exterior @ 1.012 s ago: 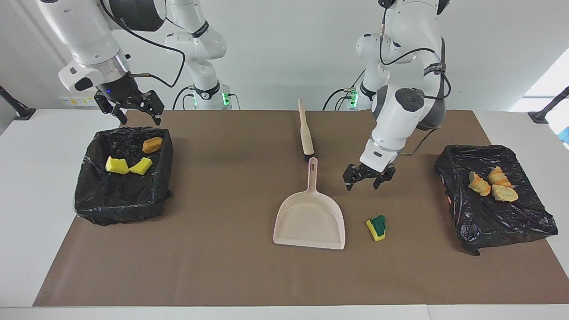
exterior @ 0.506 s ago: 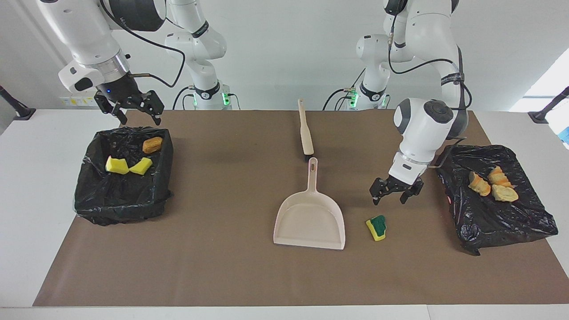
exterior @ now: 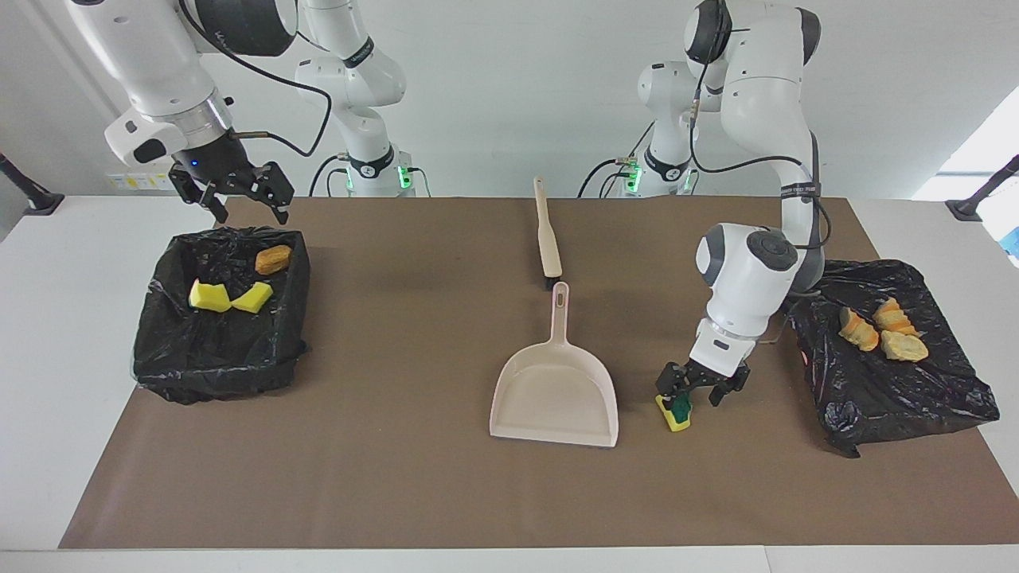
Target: Sweep and dump trash in bin
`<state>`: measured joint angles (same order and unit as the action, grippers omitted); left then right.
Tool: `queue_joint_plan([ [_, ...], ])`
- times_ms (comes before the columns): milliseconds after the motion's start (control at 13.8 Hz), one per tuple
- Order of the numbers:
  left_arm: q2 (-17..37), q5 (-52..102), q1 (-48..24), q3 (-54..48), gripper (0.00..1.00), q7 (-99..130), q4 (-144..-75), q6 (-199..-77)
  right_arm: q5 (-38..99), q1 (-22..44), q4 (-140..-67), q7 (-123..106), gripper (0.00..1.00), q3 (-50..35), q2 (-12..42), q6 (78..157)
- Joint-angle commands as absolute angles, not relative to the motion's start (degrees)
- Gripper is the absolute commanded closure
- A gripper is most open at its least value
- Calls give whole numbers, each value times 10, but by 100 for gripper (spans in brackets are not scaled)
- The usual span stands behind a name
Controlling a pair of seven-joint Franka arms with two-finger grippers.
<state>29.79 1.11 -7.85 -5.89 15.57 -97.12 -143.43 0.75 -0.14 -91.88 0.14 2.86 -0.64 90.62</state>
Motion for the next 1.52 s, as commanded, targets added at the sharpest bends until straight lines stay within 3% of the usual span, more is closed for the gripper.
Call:
queue_joint_plan([
  [0,313,-5,-79,-58,0,167,-953,-1433,17,-4,-931,1,0,28,-16,910],
  [72,313,-10,-80,-58,9,168,-954,-1423,17,-4,-931,1,0,27,-16,909],
  [217,313,-11,-83,-58,45,168,-966,-1408,17,-4,-931,1,0,27,-16,909],
  [289,313,-11,-83,-58,69,167,-966,-1396,16,-4,-931,1,0,27,-16,910],
  [361,312,-12,-85,-58,73,167,-965,-1384,16,-4,-931,1,0,28,-16,910],
  [434,311,-14,-87,-58,100,168,-967,-1378,17,-4,-931,1,0,27,-16,910],
  [651,296,-29,-82,-58,100,160,-965,-1352,16,-4,-931,1,0,27,-16,910],
  [1084,197,-45,-34,-57,100,73,-955,-1246,16,-4,-931,1,0,27,-16,910],
  [1301,156,-54,43,-58,100,-11,-950,-1229,16,-4,-931,1,0,27,-16,910],
  [1446,162,-49,85,-57,100,-69,-916,-1205,17,-4,-931,1,0,27,-16,909],
])
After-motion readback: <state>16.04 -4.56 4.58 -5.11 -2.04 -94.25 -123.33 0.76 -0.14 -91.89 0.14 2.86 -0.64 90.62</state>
